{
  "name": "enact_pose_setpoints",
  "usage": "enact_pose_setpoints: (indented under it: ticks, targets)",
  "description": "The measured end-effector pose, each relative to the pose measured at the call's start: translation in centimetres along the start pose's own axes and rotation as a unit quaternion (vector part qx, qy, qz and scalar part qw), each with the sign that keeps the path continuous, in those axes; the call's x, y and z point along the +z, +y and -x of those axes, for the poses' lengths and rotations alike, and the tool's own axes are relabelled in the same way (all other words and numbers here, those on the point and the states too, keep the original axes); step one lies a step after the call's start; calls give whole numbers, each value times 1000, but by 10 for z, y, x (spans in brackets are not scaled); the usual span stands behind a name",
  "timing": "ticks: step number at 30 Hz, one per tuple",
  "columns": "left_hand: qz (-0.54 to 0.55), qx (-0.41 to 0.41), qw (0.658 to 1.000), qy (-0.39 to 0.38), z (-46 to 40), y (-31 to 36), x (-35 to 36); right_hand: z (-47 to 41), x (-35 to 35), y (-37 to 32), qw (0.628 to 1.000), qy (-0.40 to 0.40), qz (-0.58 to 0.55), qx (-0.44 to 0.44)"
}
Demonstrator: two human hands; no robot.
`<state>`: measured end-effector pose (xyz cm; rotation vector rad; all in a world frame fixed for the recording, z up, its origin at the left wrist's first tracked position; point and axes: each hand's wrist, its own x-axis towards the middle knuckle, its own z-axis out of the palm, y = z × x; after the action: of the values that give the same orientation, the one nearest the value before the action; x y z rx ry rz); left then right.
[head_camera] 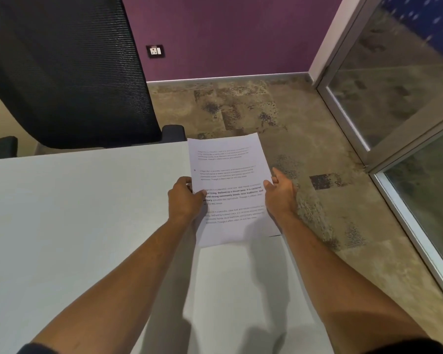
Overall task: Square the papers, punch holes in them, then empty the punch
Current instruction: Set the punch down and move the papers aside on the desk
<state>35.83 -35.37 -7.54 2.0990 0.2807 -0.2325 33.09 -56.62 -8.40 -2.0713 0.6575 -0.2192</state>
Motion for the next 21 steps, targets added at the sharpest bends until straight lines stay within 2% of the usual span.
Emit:
enact_pose_setpoints:
  ticks: [6,14,18,21]
  targets:
    - [-28,-21,999,7,0,7,-5,8,1,-2,993,13,109,-29]
    - [-67,15,997,18,29,3,-13,48,-12,6,991,40,129,-24]
    - [-39,51,998,20,48,0,-18,96,-14,13,989,58,121,-58]
    - [-1,62,998,17,70,-7,-26,137,-12,17,989,29,123,-77]
